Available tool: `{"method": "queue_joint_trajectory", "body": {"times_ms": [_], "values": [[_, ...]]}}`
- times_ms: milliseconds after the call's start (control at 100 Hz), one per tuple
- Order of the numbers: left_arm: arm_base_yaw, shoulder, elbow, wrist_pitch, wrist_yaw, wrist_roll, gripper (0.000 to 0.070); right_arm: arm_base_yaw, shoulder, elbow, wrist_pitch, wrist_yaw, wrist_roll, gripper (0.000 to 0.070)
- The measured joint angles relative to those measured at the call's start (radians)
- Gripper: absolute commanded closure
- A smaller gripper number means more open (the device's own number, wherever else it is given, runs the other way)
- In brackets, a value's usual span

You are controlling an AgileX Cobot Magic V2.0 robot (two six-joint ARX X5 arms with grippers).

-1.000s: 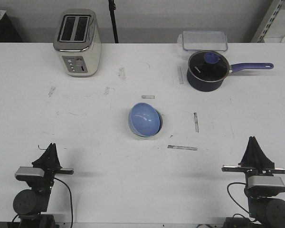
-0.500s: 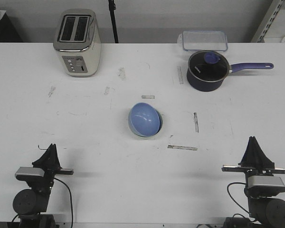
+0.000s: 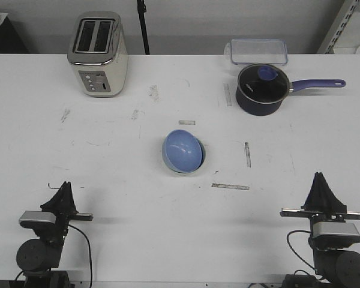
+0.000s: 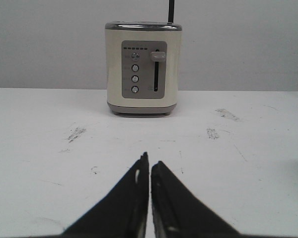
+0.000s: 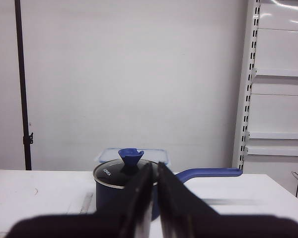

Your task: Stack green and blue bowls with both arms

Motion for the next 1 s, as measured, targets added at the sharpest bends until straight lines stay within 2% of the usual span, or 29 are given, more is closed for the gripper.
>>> {"method": "queue_joint_trajectory", "body": {"times_ms": [490, 630, 690, 840, 1000], "values": [[0.000, 0.000, 0.000, 0.000, 0.000, 0.000, 0.0697, 0.000, 0.000, 0.000, 0.000, -0.001, 0.000, 0.0696], [0.000, 0.000, 0.000, 0.000, 0.000, 0.000, 0.0698, 0.013, -0.031, -0.041, 0.009, -0.080, 0.000, 0.0696], [0.000, 0.000, 0.000, 0.000, 0.000, 0.000, 0.0697, 0.034, -0.055, -0.081, 0.008, -0.084, 0.000, 0.0696], [0.000, 0.000, 0.000, 0.000, 0.000, 0.000, 0.0698, 0.078, -0.126, -0.196, -0.005, -0.078, 0.000, 0.0696], [0.000, 0.000, 0.000, 0.000, 0.000, 0.000, 0.0697, 0.099, -0.144, -0.267, 0.000, -0.029, 0.020, 0.0696]]}}
